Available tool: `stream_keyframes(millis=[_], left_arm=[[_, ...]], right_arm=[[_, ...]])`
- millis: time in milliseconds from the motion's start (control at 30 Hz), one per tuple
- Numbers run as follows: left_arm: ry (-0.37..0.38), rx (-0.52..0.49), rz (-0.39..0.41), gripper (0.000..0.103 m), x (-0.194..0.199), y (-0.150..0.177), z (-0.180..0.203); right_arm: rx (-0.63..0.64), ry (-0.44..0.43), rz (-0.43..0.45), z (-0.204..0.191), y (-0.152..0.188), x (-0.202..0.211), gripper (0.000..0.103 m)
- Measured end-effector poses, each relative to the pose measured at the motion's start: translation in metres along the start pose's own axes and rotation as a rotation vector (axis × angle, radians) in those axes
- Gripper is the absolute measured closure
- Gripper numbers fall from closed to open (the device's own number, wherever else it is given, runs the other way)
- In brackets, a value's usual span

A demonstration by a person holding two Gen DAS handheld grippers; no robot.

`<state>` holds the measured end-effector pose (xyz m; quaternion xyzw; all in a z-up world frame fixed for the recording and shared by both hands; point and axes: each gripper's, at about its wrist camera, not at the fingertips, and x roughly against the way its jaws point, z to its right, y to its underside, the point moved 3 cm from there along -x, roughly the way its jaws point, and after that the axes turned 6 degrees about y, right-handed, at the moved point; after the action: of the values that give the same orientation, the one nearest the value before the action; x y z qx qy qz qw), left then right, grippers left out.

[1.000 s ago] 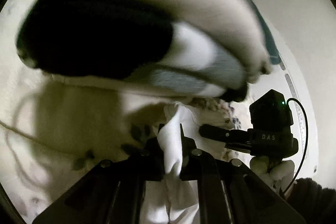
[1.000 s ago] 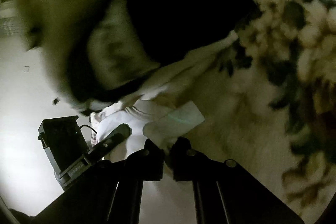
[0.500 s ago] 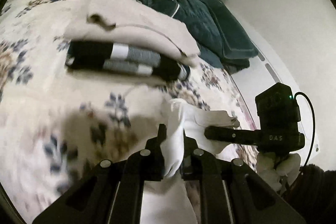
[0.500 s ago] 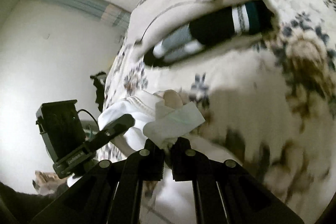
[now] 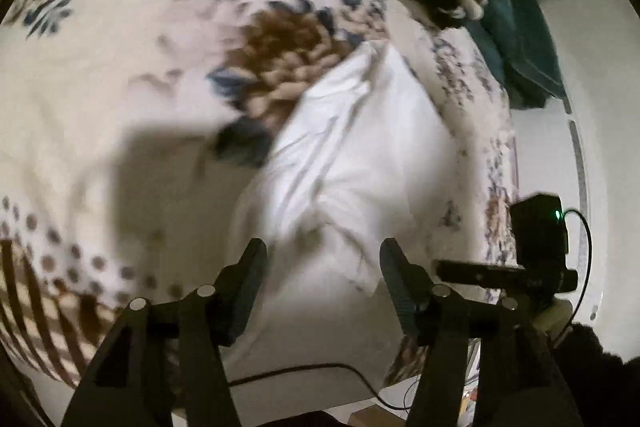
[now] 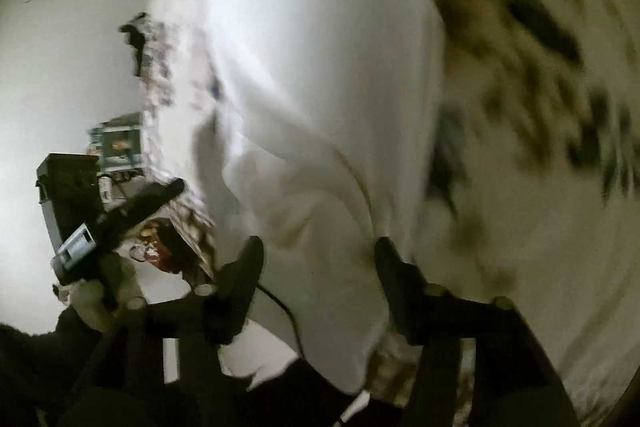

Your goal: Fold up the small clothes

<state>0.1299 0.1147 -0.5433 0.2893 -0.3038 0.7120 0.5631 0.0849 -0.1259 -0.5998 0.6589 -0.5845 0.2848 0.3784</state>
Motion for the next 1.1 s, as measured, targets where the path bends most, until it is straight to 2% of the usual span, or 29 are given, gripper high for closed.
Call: stream_keyframes(millis=[100,167,300,400,433,467,500,533,633,733,800,867,900,933,1000,1033,1067,1100], left_arm=[[-0.004,-0.008,0.041,0.047,-0.002,-0.026,0.006],[-0.006,-0.049,0.064,0.047,-0.011,-0.048,0.019],[0.045,-0.104,0.031,0.047,-0.054,-0.094,0.045],[0.054,-0.132,-0.03,0.047,-0.093,-0.12,0.06],[0.034,-0.151,-0.045,0.051,-0.106,-0.129,0.065],[0.019,-0.167,-0.035,0.072,-0.109,-0.134,0.068],[0.011,-0.184,-0.028,0.091,-0.114,-0.141,0.072],[0.011,-0.187,-0.031,0.098,-0.115,-0.145,0.072],[0.053,-0.172,0.0,0.098,-0.108,-0.162,0.071],[0.077,-0.155,0.001,0.098,-0.11,-0.182,0.064],[0.103,-0.132,-0.057,0.096,-0.121,-0.195,0.055],[0.09,-0.09,-0.113,0.092,-0.129,-0.199,0.044],[0.077,-0.097,-0.117,0.089,-0.125,-0.196,0.043],[0.056,-0.12,-0.114,0.083,-0.118,-0.189,0.045],[0.034,-0.167,-0.112,0.066,-0.105,-0.169,0.05],[0.016,-0.179,-0.105,0.052,-0.098,-0.155,0.051],[-0.008,-0.172,-0.106,0.048,-0.093,-0.14,0.05],[-0.014,-0.161,-0.111,0.048,-0.091,-0.129,0.048]], right_arm=[[-0.129,-0.112,0.068,0.018,-0.002,0.018,0.043],[-0.218,-0.129,0.153,0.032,-0.011,0.038,0.043],[-0.261,-0.086,0.263,0.045,-0.04,0.055,0.042],[-0.222,-0.027,0.277,0.042,-0.07,0.05,0.042],[-0.222,-0.029,0.273,0.038,-0.085,0.04,0.046],[-0.226,-0.03,0.281,0.036,-0.095,0.036,0.055],[-0.224,-0.031,0.293,0.036,-0.1,0.035,0.084],[-0.229,-0.011,0.29,0.035,-0.105,0.034,0.089],[-0.257,-0.017,0.33,0.029,-0.123,0.038,0.093],[-0.283,-0.039,0.371,0.026,-0.144,0.044,0.093],[-0.273,0.018,0.369,0.027,-0.155,0.045,0.093],[-0.261,0.08,0.324,0.028,-0.161,0.039,0.085],[-0.257,0.103,0.307,0.027,-0.159,0.039,0.076],[-0.245,0.122,0.3,0.026,-0.154,0.041,0.067],[-0.202,0.14,0.274,0.021,-0.134,0.041,0.056],[-0.192,0.149,0.254,0.021,-0.126,0.038,0.053],[-0.182,0.161,0.227,0.02,-0.111,0.031,0.053],[-0.175,0.166,0.207,0.02,-0.101,0.027,0.053]])
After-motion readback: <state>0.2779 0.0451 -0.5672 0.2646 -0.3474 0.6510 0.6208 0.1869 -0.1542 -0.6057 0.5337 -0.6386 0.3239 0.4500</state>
